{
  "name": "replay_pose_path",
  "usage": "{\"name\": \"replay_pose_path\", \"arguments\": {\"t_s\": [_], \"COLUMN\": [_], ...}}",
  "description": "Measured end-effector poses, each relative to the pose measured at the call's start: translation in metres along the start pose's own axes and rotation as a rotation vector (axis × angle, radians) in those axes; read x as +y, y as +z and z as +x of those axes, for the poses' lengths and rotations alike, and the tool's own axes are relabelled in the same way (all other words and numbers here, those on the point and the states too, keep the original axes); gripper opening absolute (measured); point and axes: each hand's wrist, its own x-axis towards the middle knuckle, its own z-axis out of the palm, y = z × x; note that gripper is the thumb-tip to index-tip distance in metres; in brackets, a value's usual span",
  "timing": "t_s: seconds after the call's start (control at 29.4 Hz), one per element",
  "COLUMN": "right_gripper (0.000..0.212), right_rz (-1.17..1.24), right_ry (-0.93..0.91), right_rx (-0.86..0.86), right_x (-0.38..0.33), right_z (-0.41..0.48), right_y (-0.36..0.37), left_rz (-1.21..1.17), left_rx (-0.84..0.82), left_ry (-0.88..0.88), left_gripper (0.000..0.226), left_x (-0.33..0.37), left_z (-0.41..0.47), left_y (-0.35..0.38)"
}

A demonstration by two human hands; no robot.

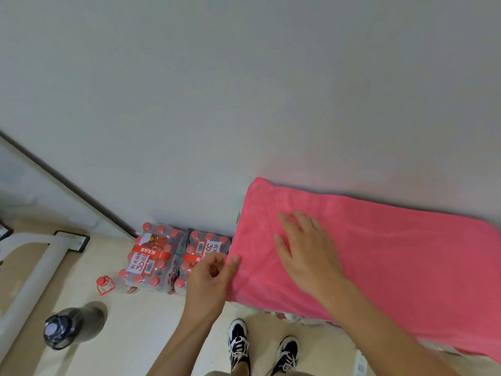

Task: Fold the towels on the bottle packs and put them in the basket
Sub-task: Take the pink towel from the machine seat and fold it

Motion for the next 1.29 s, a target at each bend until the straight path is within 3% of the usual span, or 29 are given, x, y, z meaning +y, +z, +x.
{"name": "replay_pose_path", "arguments": {"t_s": [0.2,0.44,0.51,0.61,0.71,0.82,0.95,1.12,1.29], "right_gripper": [0.064,0.076,0.069,0.058,0.053,0.047,0.044,0.043,0.046], "right_rz": [-0.060,-0.051,0.028,0.171,0.309,0.389,0.424,0.536,1.010], "right_ry": [-0.046,-0.103,-0.141,-0.148,-0.024,0.098,0.336,0.616,0.854], "right_rx": [-0.193,-0.190,-0.175,-0.115,-0.040,0.062,0.162,0.329,0.340], "right_x": [-0.009,-0.002,0.004,0.026,0.063,0.115,0.203,0.286,0.324], "right_z": [-0.060,-0.070,-0.072,-0.083,-0.103,-0.129,-0.171,-0.215,-0.240], "right_y": [0.015,0.039,0.033,0.018,0.001,-0.012,-0.014,-0.010,-0.005], "left_rz": [-0.053,-0.104,0.019,0.465,0.610,0.665,0.732,0.828,1.048], "left_rx": [-0.160,-0.064,0.010,0.217,0.236,0.060,-0.216,-0.373,-0.346], "left_ry": [-0.079,-0.082,-0.054,0.177,0.465,0.699,0.832,0.981,0.975], "left_gripper": [0.023,0.026,0.026,0.042,0.030,0.018,0.009,0.023,0.054], "left_x": [-0.008,-0.014,-0.013,-0.009,0.009,0.021,0.020,0.015,0.007], "left_z": [-0.018,-0.027,-0.031,-0.040,-0.053,-0.073,-0.107,-0.134,-0.146], "left_y": [-0.006,-0.001,0.002,0.009,0.036,0.095,0.194,0.296,0.342]}}
